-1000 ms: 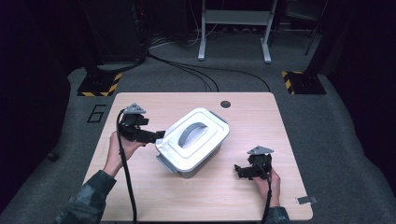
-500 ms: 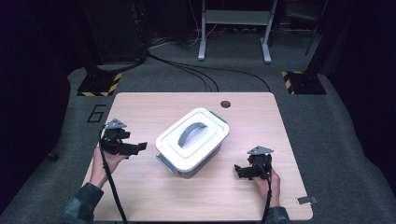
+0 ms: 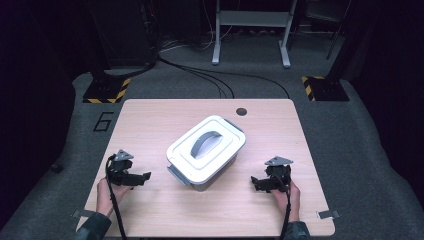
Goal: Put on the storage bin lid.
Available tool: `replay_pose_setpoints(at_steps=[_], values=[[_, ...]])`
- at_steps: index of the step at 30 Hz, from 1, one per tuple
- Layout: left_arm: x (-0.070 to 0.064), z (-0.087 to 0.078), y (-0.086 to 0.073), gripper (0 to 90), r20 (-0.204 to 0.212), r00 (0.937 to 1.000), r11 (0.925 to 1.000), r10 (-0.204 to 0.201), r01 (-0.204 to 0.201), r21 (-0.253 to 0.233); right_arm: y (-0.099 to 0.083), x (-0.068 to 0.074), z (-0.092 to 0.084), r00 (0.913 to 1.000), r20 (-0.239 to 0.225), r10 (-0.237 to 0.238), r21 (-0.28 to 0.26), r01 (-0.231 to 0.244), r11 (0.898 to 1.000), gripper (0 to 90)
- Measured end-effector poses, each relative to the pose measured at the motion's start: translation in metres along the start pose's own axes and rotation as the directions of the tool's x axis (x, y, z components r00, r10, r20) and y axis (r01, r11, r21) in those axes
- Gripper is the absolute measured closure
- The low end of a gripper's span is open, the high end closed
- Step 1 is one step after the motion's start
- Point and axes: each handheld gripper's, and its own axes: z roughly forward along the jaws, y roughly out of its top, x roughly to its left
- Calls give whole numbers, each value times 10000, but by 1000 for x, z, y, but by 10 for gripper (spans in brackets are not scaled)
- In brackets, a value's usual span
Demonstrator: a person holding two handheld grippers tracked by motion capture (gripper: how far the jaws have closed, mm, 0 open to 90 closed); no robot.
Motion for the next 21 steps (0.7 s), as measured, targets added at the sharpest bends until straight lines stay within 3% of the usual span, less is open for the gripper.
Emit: replay_pose_setpoints(at_steps=[6,10,12,14,16,21], values=[[5,8,-22,57,-448,9990,10000,-39,42,82,0,0,0,10000,4,-11,-12,11,10000,0],[9,13,-35,37,-331,9990,9996,-298,298,-12,0,0,0,10000,10,-32,-27,32,10000,0],[10,15,-38,15,-380,9987,9992,-337,329,-215,0,0,0,10000,7,-39,-26,39,10000,0],[9,14,-47,17,-555,9977,9963,-382,337,-787,0,0,0,10000,6,-46,-29,46,10000,0],[6,15,-47,13,-749,9971,9978,-165,116,-656,0,0,0,10000,7,-57,-34,57,10000,0],[6,16,-46,0,-711,9974,9978,-87,40,-663,0,0,0,10000,17,-48,-22,49,10000,0]])
